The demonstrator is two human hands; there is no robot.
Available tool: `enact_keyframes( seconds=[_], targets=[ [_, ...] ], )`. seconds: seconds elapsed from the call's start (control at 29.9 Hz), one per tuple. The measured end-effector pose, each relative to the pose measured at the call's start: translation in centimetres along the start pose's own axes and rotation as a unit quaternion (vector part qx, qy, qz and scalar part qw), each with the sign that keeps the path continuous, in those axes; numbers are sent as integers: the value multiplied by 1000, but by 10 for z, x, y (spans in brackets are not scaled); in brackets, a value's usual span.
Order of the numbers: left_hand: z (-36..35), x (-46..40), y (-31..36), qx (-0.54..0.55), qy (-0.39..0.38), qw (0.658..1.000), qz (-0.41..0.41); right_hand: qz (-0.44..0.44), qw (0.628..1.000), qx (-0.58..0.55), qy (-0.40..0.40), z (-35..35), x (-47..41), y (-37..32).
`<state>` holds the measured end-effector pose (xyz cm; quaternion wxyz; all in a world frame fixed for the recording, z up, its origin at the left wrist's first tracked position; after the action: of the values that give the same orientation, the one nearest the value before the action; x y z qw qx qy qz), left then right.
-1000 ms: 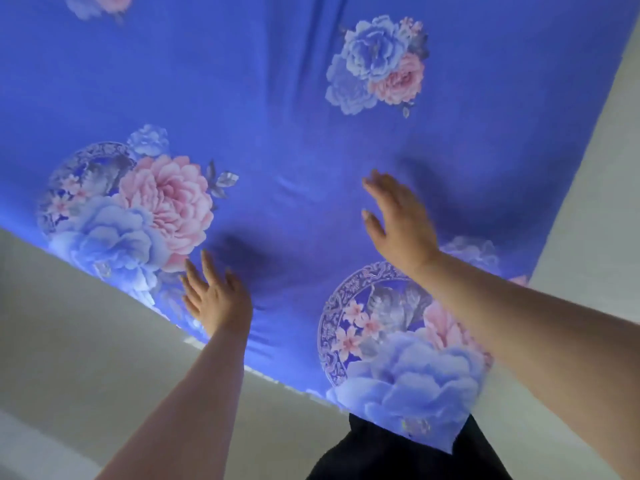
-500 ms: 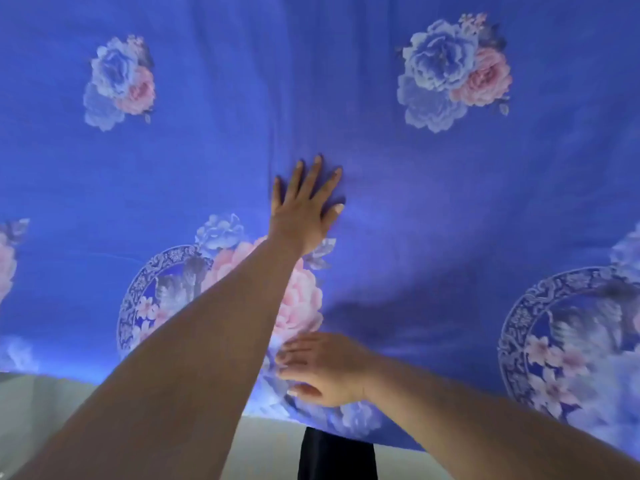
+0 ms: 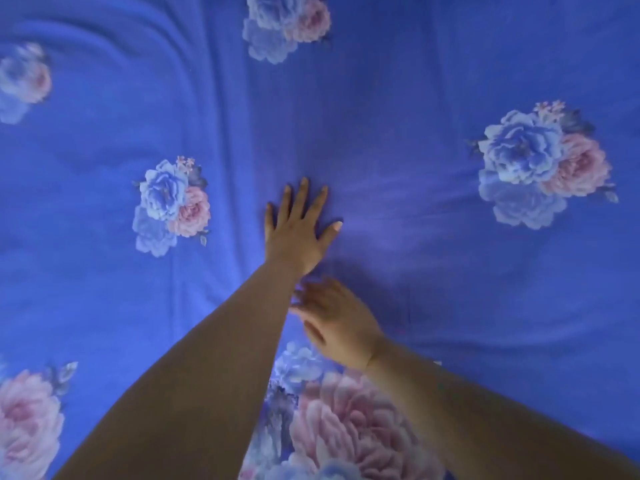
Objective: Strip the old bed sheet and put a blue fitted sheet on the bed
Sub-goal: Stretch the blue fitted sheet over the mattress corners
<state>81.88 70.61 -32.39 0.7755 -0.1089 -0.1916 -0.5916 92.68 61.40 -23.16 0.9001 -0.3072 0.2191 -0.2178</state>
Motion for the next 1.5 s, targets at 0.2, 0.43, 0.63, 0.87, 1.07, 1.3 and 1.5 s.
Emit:
enact_keyframes(
  seconds=[0.2,0.43,0.63,0.87,1.07,1.3,1.5],
  targets=[
    [-9,72,-227,15,139,946,292,-455,858,117,207,99,-50,214],
    [-16,143,-388,105,188,906,364,-185,978,87,-49,-198,-182,-13],
    [-3,92,-329,-18,100,995,8,109,935,5,-339,-355,-58,-249],
    [-80,238,-478,-19,90,951,296,-159,979,119,43,-208,-156,-89],
    [-125,342,-534,133,27,856,499,-162,973,116,-115,-301,-148,-146],
    [-57,273,-491,35,108,973,200,82,962,-122,-230,-372,-95,-313],
    [-24,193,-459,-102,79,989,-71,-249,964,62,69,-264,-203,-137]
  ],
)
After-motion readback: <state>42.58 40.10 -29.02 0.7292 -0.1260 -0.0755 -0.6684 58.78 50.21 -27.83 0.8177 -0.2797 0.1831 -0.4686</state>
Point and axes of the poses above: each hand's wrist, its own x-axis away from the middle knuckle, its own z-axis out of the back of the hand, y = z × x, the point moved 10 cm from there along -x, towards the middle knuckle, and after that the axes turned 8 degrees about -x, right-handed, at the moved point
